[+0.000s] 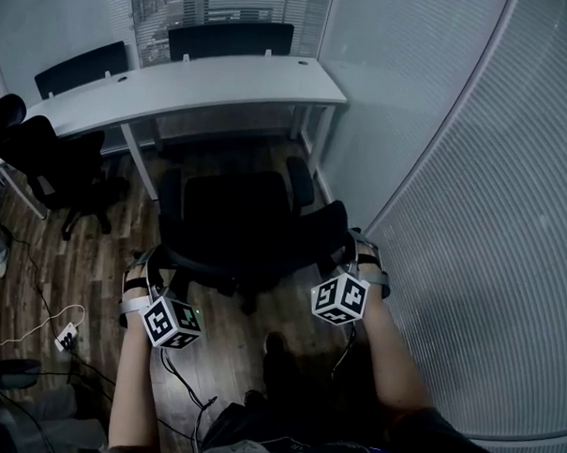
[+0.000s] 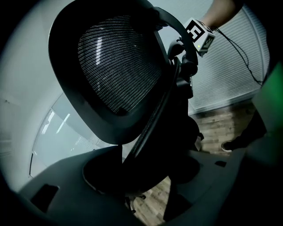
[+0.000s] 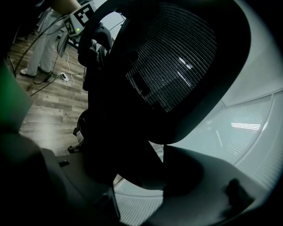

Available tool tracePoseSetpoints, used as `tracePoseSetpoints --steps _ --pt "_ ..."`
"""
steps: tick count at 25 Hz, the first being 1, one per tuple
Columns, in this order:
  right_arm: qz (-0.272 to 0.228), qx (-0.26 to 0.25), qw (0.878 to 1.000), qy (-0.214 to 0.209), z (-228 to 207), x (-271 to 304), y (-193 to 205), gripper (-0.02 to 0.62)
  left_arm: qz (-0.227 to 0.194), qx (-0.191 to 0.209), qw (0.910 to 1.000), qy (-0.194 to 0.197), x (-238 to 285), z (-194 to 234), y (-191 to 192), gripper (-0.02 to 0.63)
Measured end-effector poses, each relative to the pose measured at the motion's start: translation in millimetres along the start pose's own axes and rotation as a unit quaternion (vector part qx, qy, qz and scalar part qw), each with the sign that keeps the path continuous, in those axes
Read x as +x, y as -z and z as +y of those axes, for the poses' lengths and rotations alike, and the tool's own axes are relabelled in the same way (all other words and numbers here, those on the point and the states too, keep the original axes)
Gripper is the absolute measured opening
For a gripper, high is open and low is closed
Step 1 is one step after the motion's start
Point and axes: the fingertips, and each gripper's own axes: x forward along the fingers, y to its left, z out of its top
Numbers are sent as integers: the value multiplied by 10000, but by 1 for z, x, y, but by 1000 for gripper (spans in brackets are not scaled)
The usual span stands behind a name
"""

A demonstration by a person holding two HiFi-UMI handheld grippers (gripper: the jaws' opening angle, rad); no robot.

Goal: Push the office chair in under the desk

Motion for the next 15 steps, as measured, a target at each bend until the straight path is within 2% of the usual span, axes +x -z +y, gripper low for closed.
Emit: tracePoseSetpoints --steps 4,15 --pt "-109 8 9999 -19 -7 25 -7 296 32 -11 10000 52 25 13 2 284" --pt "-197 -43 9998 -57 -55 120 -23 296 125 -122 9997 -149 111 63 -11 284"
